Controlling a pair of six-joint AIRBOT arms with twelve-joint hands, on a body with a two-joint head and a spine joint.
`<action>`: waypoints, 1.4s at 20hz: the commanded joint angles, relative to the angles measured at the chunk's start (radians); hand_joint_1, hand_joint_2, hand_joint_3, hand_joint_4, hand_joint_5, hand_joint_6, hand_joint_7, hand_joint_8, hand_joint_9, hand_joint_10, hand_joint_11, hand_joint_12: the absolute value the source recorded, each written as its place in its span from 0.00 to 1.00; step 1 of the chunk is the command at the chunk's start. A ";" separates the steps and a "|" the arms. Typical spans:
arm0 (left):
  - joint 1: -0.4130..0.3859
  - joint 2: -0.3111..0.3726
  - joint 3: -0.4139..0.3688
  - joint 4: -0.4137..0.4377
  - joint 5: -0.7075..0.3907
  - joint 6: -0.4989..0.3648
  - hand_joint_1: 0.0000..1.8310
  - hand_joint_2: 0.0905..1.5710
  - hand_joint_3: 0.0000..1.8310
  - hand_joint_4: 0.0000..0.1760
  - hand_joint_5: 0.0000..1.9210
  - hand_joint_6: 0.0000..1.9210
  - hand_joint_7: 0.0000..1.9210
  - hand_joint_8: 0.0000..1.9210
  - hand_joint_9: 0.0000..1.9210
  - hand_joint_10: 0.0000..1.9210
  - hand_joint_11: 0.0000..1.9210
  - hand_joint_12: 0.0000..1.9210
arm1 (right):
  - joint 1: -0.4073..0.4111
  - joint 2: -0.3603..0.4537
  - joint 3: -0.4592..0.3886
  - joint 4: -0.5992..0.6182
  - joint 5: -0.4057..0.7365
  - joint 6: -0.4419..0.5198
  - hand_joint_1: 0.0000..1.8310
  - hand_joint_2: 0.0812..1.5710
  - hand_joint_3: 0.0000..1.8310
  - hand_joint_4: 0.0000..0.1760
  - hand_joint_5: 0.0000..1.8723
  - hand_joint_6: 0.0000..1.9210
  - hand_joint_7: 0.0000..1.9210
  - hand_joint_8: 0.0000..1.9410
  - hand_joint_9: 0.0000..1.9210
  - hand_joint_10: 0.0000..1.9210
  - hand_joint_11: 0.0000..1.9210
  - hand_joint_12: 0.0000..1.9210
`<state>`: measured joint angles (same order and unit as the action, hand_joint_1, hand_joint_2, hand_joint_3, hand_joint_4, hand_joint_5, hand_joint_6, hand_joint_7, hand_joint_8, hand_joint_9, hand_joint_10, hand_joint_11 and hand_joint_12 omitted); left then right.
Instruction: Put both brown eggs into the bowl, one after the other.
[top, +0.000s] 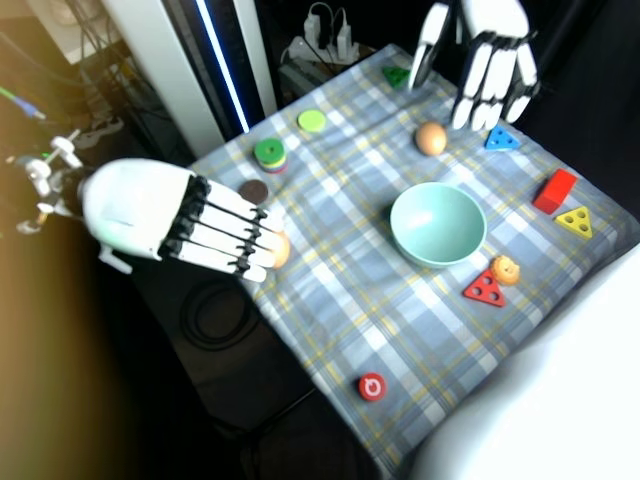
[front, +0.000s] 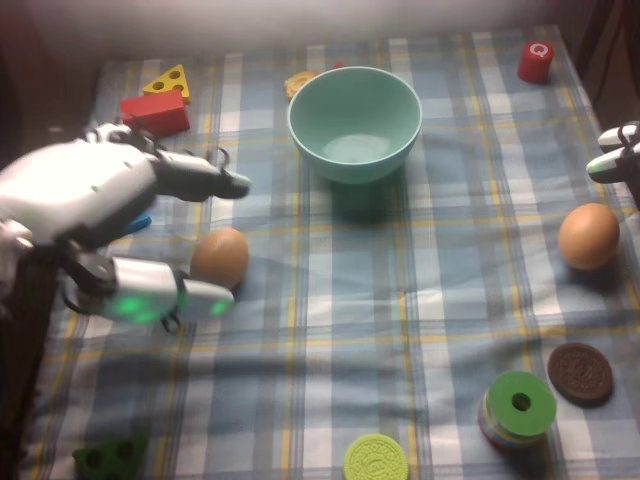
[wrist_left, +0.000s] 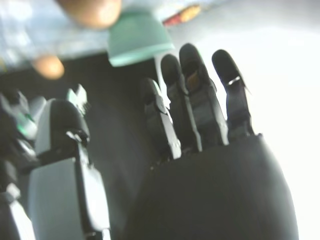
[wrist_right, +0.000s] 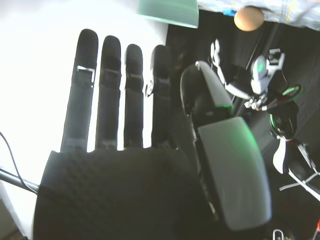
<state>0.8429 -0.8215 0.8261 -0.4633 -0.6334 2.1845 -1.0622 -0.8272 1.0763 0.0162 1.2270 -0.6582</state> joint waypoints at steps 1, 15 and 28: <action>-0.017 -0.004 0.011 0.005 -0.092 0.006 0.39 0.57 0.00 1.00 0.25 0.00 0.30 0.00 0.27 0.00 0.00 0.35 | 0.015 0.007 -0.001 0.020 0.131 0.008 0.51 0.83 0.00 0.00 0.41 0.00 0.38 0.00 0.39 0.00 0.31 0.19; -0.073 -0.100 0.114 -0.103 0.043 0.116 0.44 0.57 0.00 1.00 0.28 0.00 0.36 0.01 0.31 0.01 0.00 0.42 | 0.013 0.009 -0.003 0.017 0.135 0.016 0.55 0.82 0.00 0.00 0.35 0.76 0.42 0.00 0.44 0.00 0.39 0.17; -0.084 -0.124 0.128 -0.130 0.038 0.116 0.68 0.70 0.00 0.00 0.48 0.53 0.49 0.56 0.46 0.09 0.00 0.42 | 0.011 0.012 -0.004 0.017 0.137 0.018 0.56 0.81 0.00 0.00 0.36 0.75 0.41 0.00 0.42 0.00 0.36 0.16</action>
<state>0.7727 -0.9443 0.9497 -0.6125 -0.5049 2.3032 -1.0615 -0.8261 1.0725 0.0101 1.2385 -0.6472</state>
